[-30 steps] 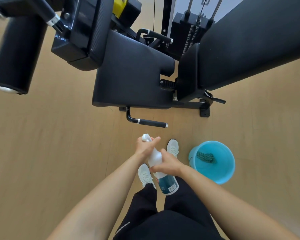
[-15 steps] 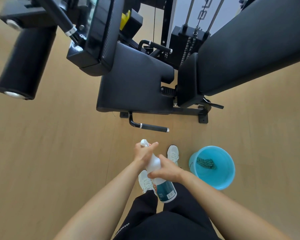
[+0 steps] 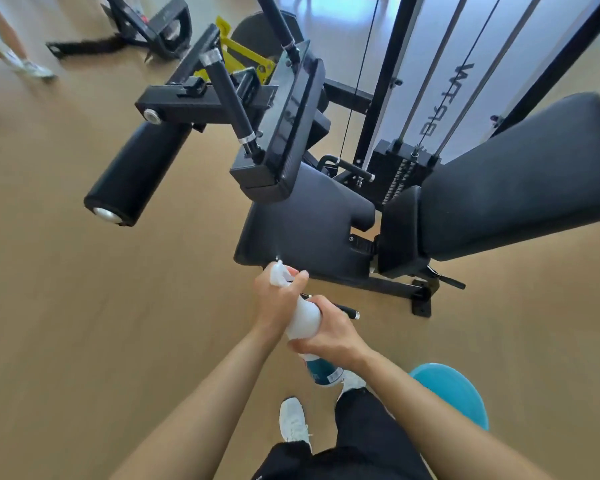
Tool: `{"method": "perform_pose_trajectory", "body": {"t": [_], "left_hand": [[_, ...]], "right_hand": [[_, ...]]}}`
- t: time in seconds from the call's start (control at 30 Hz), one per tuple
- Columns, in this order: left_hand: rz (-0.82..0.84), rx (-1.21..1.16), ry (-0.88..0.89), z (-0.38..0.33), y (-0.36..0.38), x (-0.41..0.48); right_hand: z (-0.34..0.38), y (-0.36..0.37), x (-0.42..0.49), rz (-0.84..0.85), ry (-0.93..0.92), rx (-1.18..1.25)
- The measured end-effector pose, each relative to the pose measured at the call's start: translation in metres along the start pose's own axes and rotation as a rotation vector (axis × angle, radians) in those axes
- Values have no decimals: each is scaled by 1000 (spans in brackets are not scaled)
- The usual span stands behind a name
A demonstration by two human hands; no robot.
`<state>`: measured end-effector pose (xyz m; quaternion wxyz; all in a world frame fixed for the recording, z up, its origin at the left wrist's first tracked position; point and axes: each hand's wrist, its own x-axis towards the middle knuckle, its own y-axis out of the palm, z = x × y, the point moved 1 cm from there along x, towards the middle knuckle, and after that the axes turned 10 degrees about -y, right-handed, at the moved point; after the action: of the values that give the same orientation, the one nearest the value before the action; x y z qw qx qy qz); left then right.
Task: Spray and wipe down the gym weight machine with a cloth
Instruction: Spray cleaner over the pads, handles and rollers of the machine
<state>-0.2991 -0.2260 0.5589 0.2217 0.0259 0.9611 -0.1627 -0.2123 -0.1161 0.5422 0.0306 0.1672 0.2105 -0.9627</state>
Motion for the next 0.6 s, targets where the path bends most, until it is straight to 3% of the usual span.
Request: {"method": "perform_pose_trajectory", "body": {"t": [0.23, 0.4, 0.6], "left_hand": [[-148, -62, 71, -67, -36, 21], [-197, 26, 152, -83, -28, 34], [-212, 38, 109, -100, 7, 51]], "right_hand": [[61, -22, 39, -55, -177, 31], [64, -38, 60, -9, -212, 64], [52, -75, 82, 61, -214, 127]]}}
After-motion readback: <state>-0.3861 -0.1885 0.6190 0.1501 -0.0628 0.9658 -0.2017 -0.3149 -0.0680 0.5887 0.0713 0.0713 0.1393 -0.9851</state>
